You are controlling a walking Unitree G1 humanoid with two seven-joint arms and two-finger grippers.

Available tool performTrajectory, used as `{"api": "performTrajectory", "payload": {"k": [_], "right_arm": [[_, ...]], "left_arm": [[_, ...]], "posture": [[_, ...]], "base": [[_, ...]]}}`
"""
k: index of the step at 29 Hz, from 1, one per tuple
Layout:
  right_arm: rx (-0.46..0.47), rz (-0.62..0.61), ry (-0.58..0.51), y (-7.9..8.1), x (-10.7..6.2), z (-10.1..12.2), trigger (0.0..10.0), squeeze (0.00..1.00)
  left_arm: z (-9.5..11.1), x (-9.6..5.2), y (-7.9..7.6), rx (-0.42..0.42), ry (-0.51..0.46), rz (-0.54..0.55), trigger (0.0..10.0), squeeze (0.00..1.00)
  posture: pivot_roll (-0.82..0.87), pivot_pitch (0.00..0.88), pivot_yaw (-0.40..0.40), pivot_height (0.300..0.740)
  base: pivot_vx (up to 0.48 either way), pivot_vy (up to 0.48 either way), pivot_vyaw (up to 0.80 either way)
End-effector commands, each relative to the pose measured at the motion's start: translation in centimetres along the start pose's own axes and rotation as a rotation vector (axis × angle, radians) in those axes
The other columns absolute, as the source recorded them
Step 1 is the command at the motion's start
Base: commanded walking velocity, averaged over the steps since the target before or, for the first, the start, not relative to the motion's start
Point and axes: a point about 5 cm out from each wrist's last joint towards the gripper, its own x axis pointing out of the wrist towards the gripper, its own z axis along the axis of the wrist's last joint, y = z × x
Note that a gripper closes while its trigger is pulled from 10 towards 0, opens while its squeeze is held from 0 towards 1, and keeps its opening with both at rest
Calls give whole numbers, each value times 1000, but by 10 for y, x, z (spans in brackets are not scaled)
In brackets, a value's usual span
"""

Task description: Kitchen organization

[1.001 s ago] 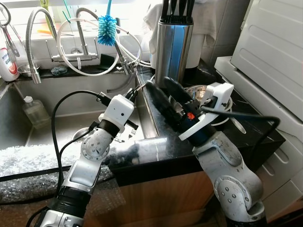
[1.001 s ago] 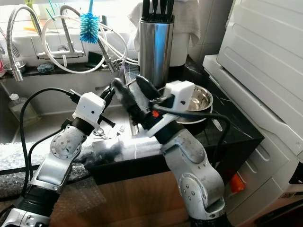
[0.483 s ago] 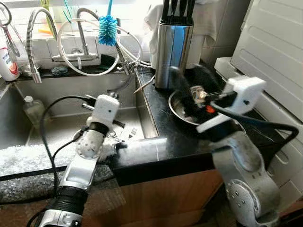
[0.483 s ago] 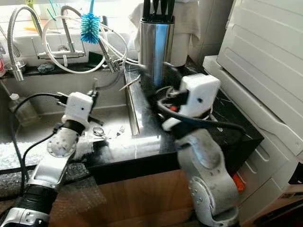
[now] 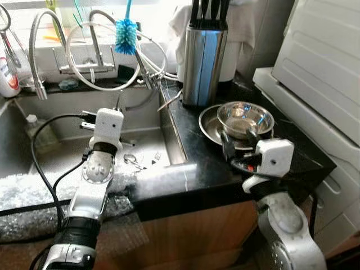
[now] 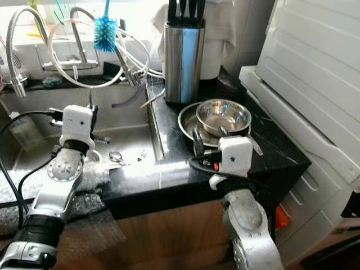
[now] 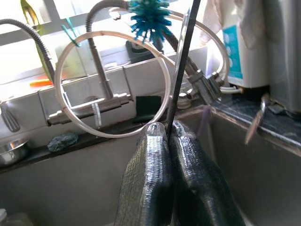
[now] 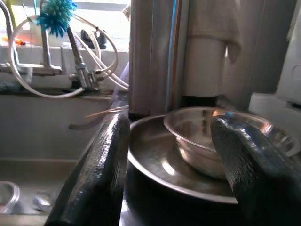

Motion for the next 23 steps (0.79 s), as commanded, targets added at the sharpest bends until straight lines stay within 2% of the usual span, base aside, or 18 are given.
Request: {"api": "performTrajectory", "payload": {"k": [1,5,11,15,17,21,23], "right_arm": [[-117,-32,-5,-5,-4,-10,10000,0],[-112,-139,-10,-16,-14,-22,10000,0],[-145,-106,-13,-11,-21,-33,10000,0],[-121,-111,-37,-7,-23,-38,10000,0],[-92,-118,-37,-7,-23,-39,10000,0],[60,-121,-54,-4,-20,-37,10000,0],[101,-98,-40,-1,-19,-40,10000,0]], "left_arm": [[-2,4,4,-38,14,37,10000,0],[0,5,7,-70,-2,63,10000,0],[-1,5,9,-92,-8,78,10000,0],[1,6,10,-94,-23,85,10000,0],[2,7,12,-94,-31,90,10000,0],[3,11,15,-112,-31,103,10000,0],[3,13,16,-128,-26,114,10000,0]], "posture": [[-167,0,-34,740],[-160,0,-35,740],[-160,0,-31,740],[-158,0,-27,740],[-156,0,-25,740],[-153,0,-17,740],[-154,0,-16,740]], "base": [[0,0,0],[0,0,0],[0,0,0],[0,0,0],[0,0,0],[0,0,0],[0,0,0]]}}
